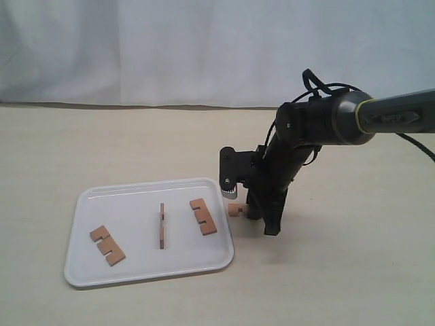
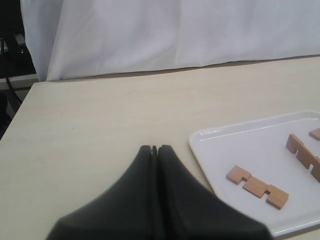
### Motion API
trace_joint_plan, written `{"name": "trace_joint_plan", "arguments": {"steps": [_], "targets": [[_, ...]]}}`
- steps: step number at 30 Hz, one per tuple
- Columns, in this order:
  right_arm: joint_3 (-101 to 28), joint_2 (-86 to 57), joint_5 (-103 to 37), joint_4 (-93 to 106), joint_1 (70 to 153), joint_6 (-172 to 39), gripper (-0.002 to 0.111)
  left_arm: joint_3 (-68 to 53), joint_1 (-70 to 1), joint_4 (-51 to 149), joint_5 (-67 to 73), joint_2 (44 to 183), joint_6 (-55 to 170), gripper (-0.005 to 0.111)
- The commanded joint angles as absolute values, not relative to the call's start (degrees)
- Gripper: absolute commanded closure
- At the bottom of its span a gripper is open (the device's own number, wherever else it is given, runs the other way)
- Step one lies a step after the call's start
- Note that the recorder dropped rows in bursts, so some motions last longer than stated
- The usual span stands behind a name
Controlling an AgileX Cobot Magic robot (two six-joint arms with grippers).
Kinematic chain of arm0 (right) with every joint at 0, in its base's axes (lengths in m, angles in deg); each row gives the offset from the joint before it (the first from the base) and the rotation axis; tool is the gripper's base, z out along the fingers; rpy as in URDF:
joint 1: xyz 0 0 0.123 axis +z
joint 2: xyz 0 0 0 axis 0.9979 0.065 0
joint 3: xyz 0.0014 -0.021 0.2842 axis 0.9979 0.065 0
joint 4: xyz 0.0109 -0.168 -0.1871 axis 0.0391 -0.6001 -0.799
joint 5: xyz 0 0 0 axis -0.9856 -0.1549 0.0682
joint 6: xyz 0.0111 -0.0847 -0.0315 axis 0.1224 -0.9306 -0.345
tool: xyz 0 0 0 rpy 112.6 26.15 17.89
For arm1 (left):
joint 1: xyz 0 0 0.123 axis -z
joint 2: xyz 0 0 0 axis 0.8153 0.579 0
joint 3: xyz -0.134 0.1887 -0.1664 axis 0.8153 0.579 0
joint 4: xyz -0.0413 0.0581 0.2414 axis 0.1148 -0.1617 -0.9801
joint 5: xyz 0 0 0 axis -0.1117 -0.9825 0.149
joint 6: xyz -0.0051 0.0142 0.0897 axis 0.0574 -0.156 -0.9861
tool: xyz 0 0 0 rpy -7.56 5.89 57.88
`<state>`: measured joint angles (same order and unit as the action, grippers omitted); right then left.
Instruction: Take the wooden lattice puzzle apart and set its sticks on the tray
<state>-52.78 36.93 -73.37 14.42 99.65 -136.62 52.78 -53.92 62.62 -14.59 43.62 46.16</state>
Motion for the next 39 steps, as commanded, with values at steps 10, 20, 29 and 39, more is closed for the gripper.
{"name": "trace_joint_plan", "arguments": {"steps": [10,20,29,39], "targets": [[-52.56,30.87,-73.35,15.31,99.72,-126.32,0.104,52.92,-54.06,62.72,-14.30,43.51,46.24,0.107],[-52.56,30.75,-73.70,16.50,99.72,-122.19,0.102,52.92,-54.06,62.72,-14.30,43.51,46.24,0.107],[-52.56,31.53,-75.32,16.38,99.72,-126.09,0.058,52.92,-54.06,62.72,-14.30,43.51,46.24,0.107],[-52.56,35.82,-70.98,16.38,99.72,-130.48,0.058,52.92,-54.06,62.72,-14.30,43.51,46.24,0.107]]}}
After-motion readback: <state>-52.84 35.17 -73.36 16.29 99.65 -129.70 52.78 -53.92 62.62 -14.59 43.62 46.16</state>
